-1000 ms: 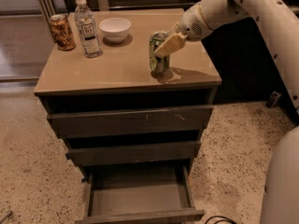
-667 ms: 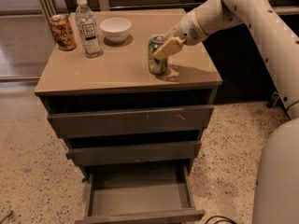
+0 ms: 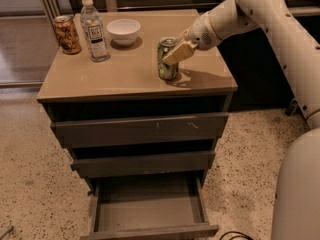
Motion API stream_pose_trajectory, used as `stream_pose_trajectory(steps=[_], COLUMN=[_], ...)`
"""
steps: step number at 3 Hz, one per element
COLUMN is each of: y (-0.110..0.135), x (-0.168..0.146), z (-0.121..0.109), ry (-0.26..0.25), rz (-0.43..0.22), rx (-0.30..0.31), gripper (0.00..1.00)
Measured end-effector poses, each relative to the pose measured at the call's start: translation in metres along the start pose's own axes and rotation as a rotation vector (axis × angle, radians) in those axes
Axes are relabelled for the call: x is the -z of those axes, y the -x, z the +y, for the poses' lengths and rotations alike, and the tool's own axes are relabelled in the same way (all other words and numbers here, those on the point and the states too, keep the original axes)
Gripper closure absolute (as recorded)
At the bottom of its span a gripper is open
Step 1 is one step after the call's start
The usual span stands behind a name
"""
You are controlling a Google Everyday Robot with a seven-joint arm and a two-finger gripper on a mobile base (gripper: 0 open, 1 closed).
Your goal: Pick green can from bottom drawer and place on counter
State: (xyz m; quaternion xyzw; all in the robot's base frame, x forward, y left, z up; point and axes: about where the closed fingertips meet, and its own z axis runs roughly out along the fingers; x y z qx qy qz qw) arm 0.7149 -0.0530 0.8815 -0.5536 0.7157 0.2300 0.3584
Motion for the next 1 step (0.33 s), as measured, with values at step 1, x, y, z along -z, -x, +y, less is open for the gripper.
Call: stream_pose_trajectory(steps=[1], y=[0.0000], x=[0.0000], z=[0.0000], ry=[0.000], rz=[0.000], rx=[0.000], gripper=[0.53])
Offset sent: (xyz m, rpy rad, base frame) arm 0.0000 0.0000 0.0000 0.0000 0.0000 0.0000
